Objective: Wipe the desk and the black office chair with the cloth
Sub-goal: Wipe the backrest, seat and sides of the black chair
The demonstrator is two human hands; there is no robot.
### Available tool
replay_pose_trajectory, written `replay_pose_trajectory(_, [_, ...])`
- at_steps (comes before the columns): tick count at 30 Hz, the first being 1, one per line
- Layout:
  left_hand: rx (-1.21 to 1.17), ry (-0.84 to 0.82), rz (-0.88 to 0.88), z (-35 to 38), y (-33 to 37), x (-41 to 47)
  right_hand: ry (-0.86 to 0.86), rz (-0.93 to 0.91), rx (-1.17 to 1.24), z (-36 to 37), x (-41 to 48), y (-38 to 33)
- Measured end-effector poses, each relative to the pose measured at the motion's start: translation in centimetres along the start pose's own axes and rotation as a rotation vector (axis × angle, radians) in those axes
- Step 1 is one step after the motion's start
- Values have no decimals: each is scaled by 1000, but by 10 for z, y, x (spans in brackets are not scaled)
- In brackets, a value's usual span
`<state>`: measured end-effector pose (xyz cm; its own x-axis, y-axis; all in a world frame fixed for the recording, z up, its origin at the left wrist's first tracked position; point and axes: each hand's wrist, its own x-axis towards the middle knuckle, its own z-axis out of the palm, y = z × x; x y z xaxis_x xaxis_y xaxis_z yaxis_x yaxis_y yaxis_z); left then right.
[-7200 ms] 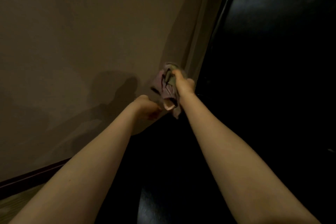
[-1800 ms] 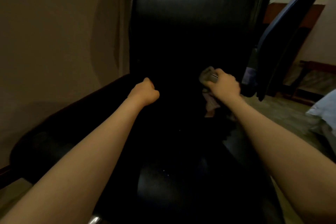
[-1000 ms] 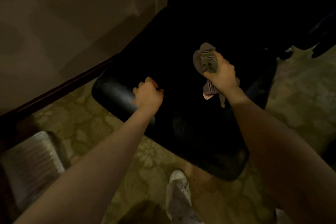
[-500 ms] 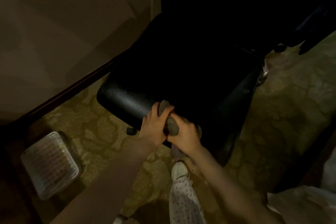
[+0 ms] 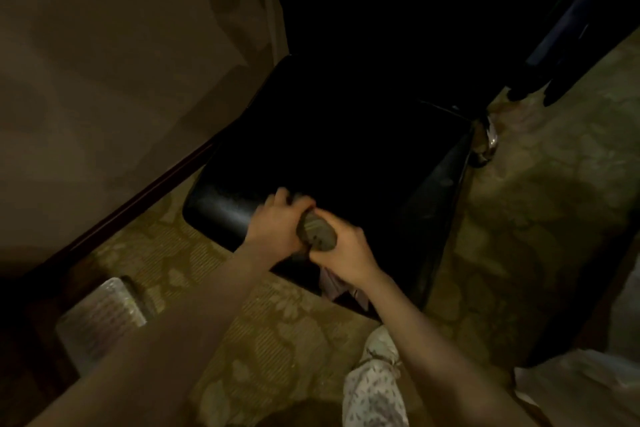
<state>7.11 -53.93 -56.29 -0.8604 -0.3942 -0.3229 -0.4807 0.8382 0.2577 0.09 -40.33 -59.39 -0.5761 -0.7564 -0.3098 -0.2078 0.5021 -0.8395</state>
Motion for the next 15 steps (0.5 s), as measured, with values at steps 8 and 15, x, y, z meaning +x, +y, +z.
replay_pose_trajectory(8, [139,-24,-42,12,-8,49,-27,8,-594,-15,56,13])
replay_pose_trajectory(15, [-48,-421,-268,41,-49,-21,-354,94,-497,42,21,6])
